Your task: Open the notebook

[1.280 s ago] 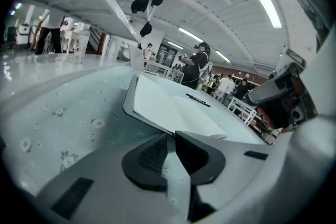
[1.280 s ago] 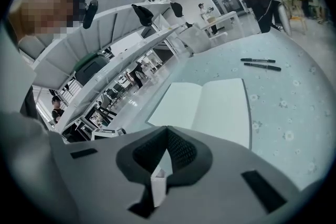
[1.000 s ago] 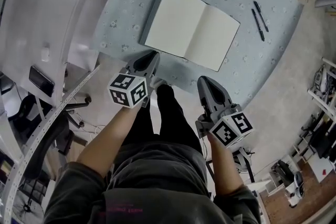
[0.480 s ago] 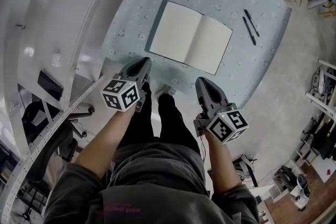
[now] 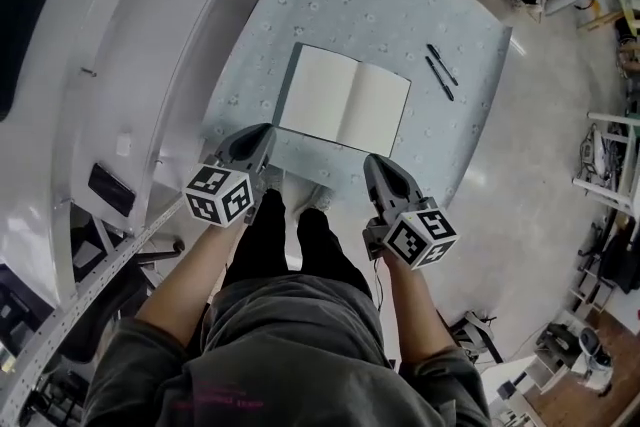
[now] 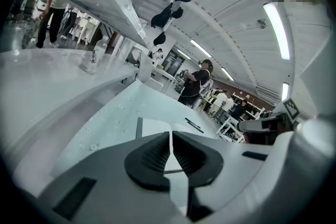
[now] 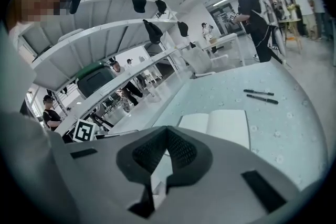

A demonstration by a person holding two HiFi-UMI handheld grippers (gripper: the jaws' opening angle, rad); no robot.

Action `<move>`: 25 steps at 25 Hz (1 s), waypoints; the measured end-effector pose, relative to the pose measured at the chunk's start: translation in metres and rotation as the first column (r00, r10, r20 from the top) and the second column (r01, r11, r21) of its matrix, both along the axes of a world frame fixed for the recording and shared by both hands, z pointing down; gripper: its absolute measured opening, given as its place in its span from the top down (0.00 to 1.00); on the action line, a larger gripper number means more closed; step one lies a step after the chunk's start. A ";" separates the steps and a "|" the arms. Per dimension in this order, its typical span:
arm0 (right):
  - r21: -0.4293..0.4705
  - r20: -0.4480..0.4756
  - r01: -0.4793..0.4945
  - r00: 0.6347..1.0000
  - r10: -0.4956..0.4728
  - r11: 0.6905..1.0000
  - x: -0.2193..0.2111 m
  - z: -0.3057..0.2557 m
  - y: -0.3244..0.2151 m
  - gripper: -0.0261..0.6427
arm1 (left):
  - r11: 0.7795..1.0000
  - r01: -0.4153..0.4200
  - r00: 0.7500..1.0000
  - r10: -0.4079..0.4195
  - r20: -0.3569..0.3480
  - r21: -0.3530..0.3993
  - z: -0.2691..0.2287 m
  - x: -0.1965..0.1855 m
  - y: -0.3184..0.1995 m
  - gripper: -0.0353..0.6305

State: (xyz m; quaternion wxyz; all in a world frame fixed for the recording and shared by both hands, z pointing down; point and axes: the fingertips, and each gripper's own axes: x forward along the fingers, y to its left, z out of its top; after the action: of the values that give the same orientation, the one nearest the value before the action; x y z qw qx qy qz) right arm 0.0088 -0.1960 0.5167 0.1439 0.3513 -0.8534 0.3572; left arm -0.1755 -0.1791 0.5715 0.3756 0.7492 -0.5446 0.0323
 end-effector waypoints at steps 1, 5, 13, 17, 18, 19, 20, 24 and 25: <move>0.008 -0.002 -0.006 1.000 0.006 1.000 0.002 -0.005 0.000 0.96 | 1.000 -0.017 1.000 0.017 0.015 0.010 -0.007 0.001 0.001 0.92; 0.036 -0.002 -0.037 0.999 0.038 0.999 0.009 -0.023 -0.002 0.96 | 0.995 -0.090 0.993 0.087 0.075 0.048 -0.030 0.007 0.003 0.92; 0.098 0.006 -0.095 0.995 0.095 0.991 0.020 -0.059 -0.010 0.96 | 0.946 -0.271 0.946 0.228 0.229 0.177 -0.092 0.030 -0.015 0.92; 0.130 0.019 -0.114 0.993 0.113 0.985 0.022 -0.077 -0.012 0.96 | 0.913 -0.327 0.922 0.253 0.292 0.243 -0.127 0.037 -0.024 0.93; 0.135 0.026 -0.122 0.993 0.119 0.983 0.023 -0.081 -0.013 0.96 | 0.906 -0.336 0.919 0.256 0.299 0.257 -0.135 0.038 -0.026 0.93; 0.140 0.033 -0.129 0.991 0.126 0.982 0.023 -0.085 -0.014 0.96 | 0.901 -0.340 0.919 0.257 0.300 0.269 -0.142 0.038 -0.028 0.93; 0.145 0.040 -0.136 0.990 0.132 0.980 0.024 -0.090 -0.015 0.96 | 0.898 -0.340 0.920 0.257 0.296 0.280 -0.148 0.038 -0.030 0.93; 0.177 0.055 -0.149 0.988 0.141 0.973 0.024 -0.109 -0.018 0.96 | 0.885 -0.347 0.920 0.257 0.295 0.310 -0.169 0.036 -0.035 0.93; 0.186 0.057 -0.150 0.988 0.142 0.971 0.024 -0.113 -0.018 0.96 | 0.882 -0.350 0.919 0.258 0.297 0.316 -0.175 0.036 -0.036 0.93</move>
State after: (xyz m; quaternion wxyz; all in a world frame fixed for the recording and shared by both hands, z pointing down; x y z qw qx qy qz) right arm 0.0329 -0.2141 0.4033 0.0647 0.4174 -0.8583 0.2912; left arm -0.1398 -0.2151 0.3970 0.1503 0.8723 -0.4580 0.0826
